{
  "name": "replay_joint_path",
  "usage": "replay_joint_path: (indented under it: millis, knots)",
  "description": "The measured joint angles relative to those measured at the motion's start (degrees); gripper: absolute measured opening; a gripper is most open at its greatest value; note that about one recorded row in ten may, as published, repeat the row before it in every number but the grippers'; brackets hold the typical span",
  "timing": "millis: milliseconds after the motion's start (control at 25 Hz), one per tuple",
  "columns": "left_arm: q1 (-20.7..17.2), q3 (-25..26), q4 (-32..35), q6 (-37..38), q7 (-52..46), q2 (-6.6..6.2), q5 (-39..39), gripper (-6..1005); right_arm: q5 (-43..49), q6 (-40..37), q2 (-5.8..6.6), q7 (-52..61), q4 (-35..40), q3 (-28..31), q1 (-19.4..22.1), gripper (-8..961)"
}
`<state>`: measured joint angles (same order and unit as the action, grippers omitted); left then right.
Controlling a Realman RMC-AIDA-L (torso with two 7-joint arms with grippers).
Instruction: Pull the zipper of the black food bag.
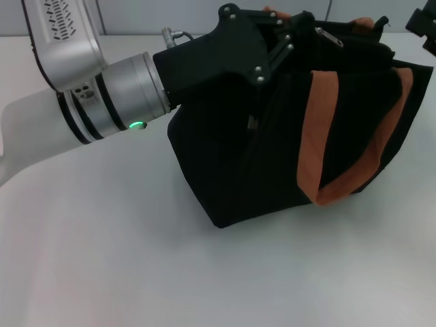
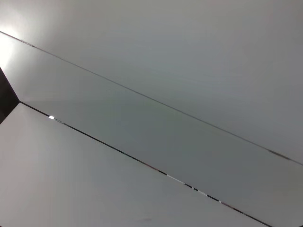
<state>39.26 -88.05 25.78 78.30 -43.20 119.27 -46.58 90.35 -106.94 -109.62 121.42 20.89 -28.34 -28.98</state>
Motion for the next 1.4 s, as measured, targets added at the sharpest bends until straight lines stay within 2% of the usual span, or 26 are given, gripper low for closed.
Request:
replay_joint_path:
  millis: [40,280,360,400,440,680,920,1160,1400]
  knots:
    - [0.1,-0.2,0.1,0.0,0.2,0.0,0.0,29,0.0,-0.1,-0.17,0.0,-0.1,0.0,0.1,318]
    - [0.2,-0.7,0.2,0.0,0.5,0.0,0.1,29,0.2,0.5,-0.82,0.2,-1.3,-0.5,-0.9,463]
    - [0.2,-0.7,0.2,0.0,1.2,0.0,0.1,29,0.5,0.8,-1.77,-4.0,-0.2,-0.6,-1.3,465]
    - [0.2,-0.9,0.2,0.0,1.7,0.0,0.1,29,0.5,0.8,-2.73,-9.4,1.2,-0.5,-1.0,466]
    - [0.2,-0.9,0.2,0.0,1.7,0.0,0.1,29,0.5,0.8,-3.04,-11.1,1.6,-0.4,-0.8,467]
    - [0.4,-1.1,0.2,0.0,1.8,0.0,0.1,29,0.7,1.2,-3.28,-15.3,2.7,-0.6,0.0,479]
    - [0.8,-1.2,0.1,-0.9,1.8,0.0,0.5,29,2.2,2.1,-4.07,-18.8,4.3,-0.8,0.0,504]
    - [1.1,-1.3,0.1,-1.9,1.8,0.0,0.9,30,3.6,3.2,-4.18,-19.3,4.7,-0.9,0.0,530]
    - [1.2,-1.3,0.1,-2.6,1.8,0.0,0.9,30,3.8,5.1,-4.85,-20.0,4.9,-0.8,0.0,555]
